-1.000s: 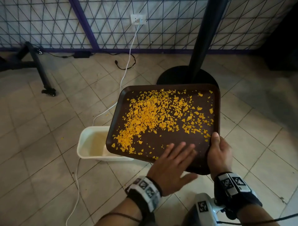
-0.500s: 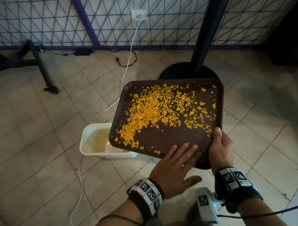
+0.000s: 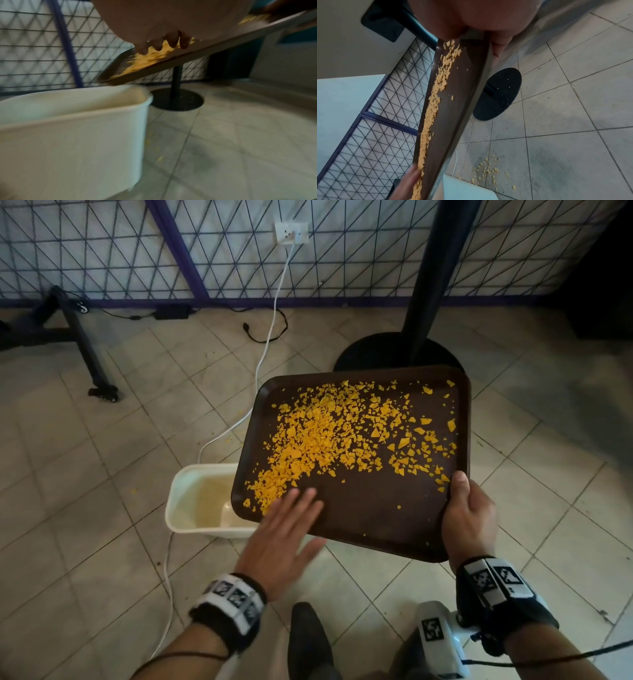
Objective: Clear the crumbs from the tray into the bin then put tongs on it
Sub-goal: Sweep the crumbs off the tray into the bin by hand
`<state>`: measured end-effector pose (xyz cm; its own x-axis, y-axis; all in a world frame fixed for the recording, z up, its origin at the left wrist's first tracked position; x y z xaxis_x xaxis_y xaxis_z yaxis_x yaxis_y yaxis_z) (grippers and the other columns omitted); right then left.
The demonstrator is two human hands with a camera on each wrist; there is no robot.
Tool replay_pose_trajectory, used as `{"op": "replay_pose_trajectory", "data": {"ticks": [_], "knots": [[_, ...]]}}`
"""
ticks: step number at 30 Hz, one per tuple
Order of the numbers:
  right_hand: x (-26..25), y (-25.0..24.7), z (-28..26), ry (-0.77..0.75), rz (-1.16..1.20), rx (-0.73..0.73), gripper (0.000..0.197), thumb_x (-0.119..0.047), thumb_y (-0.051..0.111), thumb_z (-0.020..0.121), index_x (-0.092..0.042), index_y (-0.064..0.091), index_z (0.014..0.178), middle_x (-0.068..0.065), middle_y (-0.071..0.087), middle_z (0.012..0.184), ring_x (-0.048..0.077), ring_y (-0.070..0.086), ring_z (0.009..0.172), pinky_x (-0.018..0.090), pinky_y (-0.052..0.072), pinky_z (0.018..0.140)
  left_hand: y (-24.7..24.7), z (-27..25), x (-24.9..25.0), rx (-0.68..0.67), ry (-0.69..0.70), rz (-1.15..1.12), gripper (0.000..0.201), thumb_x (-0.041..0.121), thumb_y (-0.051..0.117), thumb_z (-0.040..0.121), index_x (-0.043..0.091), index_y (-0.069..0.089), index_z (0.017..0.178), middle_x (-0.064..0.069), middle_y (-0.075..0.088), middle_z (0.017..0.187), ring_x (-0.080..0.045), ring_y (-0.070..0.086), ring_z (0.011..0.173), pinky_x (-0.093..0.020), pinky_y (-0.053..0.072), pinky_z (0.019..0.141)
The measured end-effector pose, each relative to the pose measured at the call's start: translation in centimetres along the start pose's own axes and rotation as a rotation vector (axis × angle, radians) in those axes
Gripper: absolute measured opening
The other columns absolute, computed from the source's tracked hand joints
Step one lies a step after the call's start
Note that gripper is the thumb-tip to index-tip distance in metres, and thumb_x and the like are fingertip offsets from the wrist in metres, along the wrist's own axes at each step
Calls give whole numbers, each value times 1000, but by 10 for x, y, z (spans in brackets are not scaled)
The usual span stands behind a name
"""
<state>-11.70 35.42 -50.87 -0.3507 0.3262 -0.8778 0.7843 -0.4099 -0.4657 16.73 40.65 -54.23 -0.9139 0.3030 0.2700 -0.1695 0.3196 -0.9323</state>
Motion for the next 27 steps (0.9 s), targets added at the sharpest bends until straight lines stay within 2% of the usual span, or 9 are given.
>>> {"op": "replay_pose_trajectory", "data": {"ticks": [4,7,11,13,15,19,22,24,27], "knots": [[-3,5,-3,-11,7,-5,41,-36,38,103,-9,59,80,3,60,73,22,54,68,29,39,58,1,36,90,87,285,20,65,59,20,103,22,20,156,3,7,166,-21,5,153,-42,1,123],[1,6,-3,-10,-3,3,43,-40,38,101,-11,58,77,7,63,74,29,58,71,37,46,64,6,51,115,59,330,67,68,60,23,102,21,17,157,4,3,167,-22,1,153,-44,1,123],[3,0,0,5,-3,16,44,-40,38,102,-9,60,80,9,64,79,33,59,77,40,48,69,18,38,61,27,162,65,68,62,15,102,25,6,158,6,-8,165,-19,-4,153,-45,3,121],[3,-1,1,35,10,4,45,-42,37,101,-10,61,82,9,66,81,32,61,79,43,51,72,20,27,20,8,-3,65,69,65,6,100,28,-5,156,10,-23,161,-17,-15,151,-41,-6,120],[2,-1,0,72,39,-6,48,-49,36,98,-12,62,83,8,68,83,30,63,81,47,54,76,12,21,1,-4,-90,32,69,65,1,99,27,-8,156,9,-24,161,-14,-19,150,-37,-11,120],[-2,2,-3,104,89,-7,47,-45,37,100,-10,61,81,6,67,81,32,63,82,44,51,75,-10,49,53,92,147,73,62,55,14,105,21,11,157,3,-3,165,-22,0,153,-45,2,122],[-3,4,-5,93,136,-7,47,-47,39,98,-10,64,81,6,69,80,31,65,81,46,54,76,-13,80,113,98,355,117,63,47,28,105,18,13,158,-1,3,166,-25,1,153,-50,5,123],[-1,4,-4,100,155,-12,46,-46,39,98,-13,66,83,5,71,83,27,67,81,44,55,76,-12,93,135,74,385,132,69,44,33,102,16,7,159,-2,3,167,-25,-2,153,-51,7,121],[2,0,-1,97,144,2,47,-47,39,98,-12,67,87,6,72,86,27,67,82,45,56,77,-10,101,133,83,331,129,66,50,24,104,18,5,159,0,-3,167,-24,-7,153,-52,5,121]]}}
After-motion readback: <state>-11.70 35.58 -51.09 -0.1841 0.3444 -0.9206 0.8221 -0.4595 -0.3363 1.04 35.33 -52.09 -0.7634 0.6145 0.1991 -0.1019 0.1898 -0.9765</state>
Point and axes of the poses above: each hand's wrist, its own z-axis towards the middle knuckle, its own y-axis out of the palm, x = y × z, the point moved 1 cm from there along z, towards the middle knuckle
